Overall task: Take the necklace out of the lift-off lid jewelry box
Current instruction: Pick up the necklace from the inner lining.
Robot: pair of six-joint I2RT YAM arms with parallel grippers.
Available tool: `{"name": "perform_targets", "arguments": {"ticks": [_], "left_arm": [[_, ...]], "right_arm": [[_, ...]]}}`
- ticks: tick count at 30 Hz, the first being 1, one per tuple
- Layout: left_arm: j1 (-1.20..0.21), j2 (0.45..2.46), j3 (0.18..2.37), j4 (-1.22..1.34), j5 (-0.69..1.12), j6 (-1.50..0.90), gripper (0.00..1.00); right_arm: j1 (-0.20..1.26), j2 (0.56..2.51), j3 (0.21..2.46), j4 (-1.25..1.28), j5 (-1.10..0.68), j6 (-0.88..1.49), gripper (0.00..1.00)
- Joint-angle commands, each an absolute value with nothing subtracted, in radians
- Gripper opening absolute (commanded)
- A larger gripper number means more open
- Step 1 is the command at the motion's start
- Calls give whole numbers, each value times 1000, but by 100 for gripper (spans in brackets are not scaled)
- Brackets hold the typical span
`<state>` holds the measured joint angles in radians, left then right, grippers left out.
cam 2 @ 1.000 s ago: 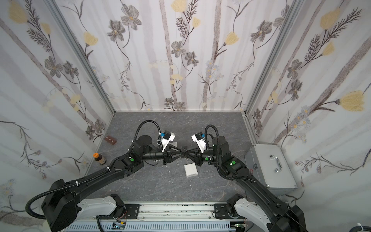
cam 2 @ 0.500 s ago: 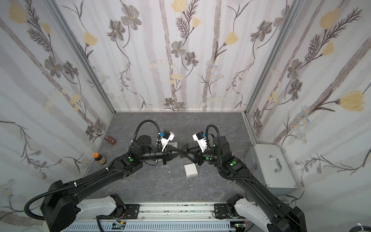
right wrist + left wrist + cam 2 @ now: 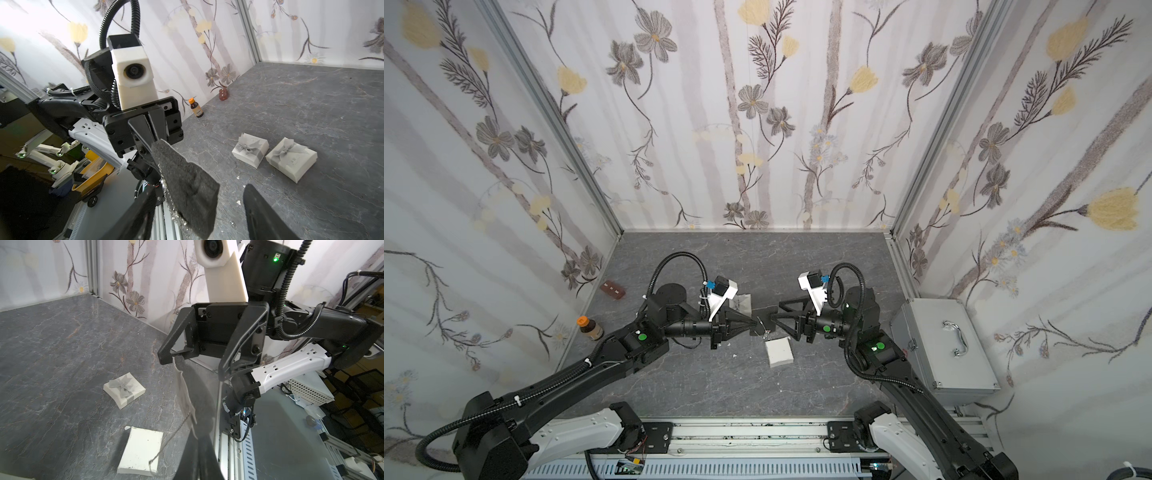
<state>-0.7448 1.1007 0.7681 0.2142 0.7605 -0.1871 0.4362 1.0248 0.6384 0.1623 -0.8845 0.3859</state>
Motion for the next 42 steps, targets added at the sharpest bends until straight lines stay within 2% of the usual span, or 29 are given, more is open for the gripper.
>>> {"name": "perform_targets", "arguments": {"ticks": [1,7,12,15,16,21,24,31,42], "left_arm": [[-744,1094,766,279,809,-186,0],[-735,1094,756,318,820,-201,0],[-732,1101,738,353,831,-212,0],[-730,1099,719,368,829,-212,17],[-727,1096,708,376,826,-212,26],[-709,1064,633,412,786,-203,38],[-700,1039,586,428,761,-206,48],[-699,1024,520,471,722,-184,49],[-699,1137,549,637,824,-223,48]], "right_arm": [[436,1038,624,287,-983,435,61],[435,1041,608,321,-1011,452,46],[435,1025,599,373,-1036,485,21],[434,1012,606,358,-1030,485,9],[435,1003,608,353,-1027,488,8],[434,988,642,329,-1016,502,5],[433,994,668,294,-1002,503,3],[434,1013,685,329,-1018,551,2],[436,1045,690,428,-1076,622,2]]}}
